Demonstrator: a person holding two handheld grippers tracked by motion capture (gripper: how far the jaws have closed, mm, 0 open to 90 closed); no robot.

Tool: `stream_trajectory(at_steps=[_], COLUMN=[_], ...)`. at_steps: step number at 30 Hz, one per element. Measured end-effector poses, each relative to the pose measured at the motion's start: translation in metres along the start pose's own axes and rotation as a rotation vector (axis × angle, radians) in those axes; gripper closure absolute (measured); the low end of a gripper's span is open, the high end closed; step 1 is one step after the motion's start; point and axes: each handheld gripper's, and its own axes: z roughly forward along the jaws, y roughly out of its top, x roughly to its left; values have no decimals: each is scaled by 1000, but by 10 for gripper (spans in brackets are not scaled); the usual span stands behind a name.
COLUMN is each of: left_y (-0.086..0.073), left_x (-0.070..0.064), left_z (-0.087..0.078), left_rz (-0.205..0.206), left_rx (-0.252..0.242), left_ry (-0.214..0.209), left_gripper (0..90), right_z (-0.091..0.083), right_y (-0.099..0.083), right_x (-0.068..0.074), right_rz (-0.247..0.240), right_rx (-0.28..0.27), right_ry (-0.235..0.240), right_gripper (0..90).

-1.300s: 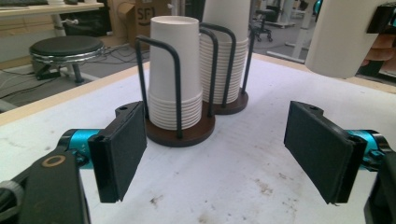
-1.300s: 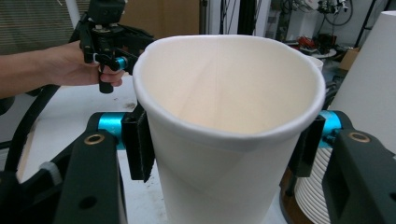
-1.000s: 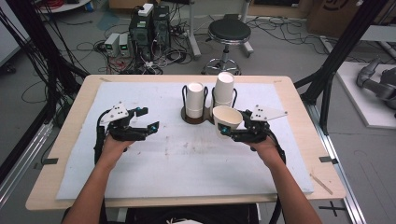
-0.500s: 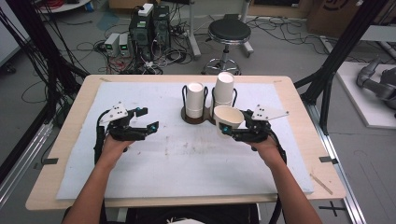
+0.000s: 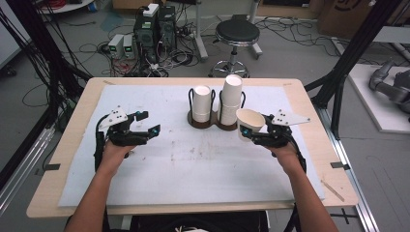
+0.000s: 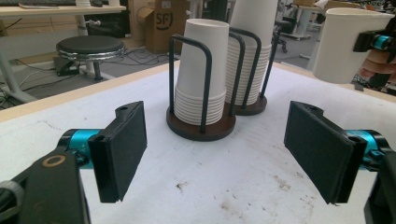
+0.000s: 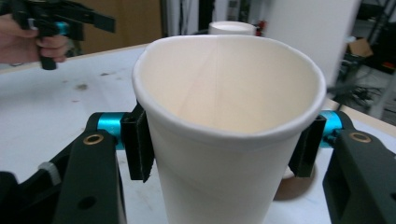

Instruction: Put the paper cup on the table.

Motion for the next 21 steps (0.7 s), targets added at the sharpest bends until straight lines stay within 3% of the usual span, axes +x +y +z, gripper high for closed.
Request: stream_trajectory(at_steps=[4,9,17,21], left_y=[-1,-1,-3,-3], left_x=[1,2,3,2], left_z=[-1,-2,0,1], left_rz=[-2,-4,-5,-3], left_rx=[1,2,12,15], left_ry=[6,9,3,-3], left_gripper=[212,212,212,212], right_z=[-8,-15,-21,-19], right_y=[-6,-24,-42,-53], right_x=[-13,-31,-46,-50], right_rz=[29,72,114,124], right_rx=[-12,35,76,147], right_ry=[-51,-114,-147,-146], right_gripper=[384,384,384,382])
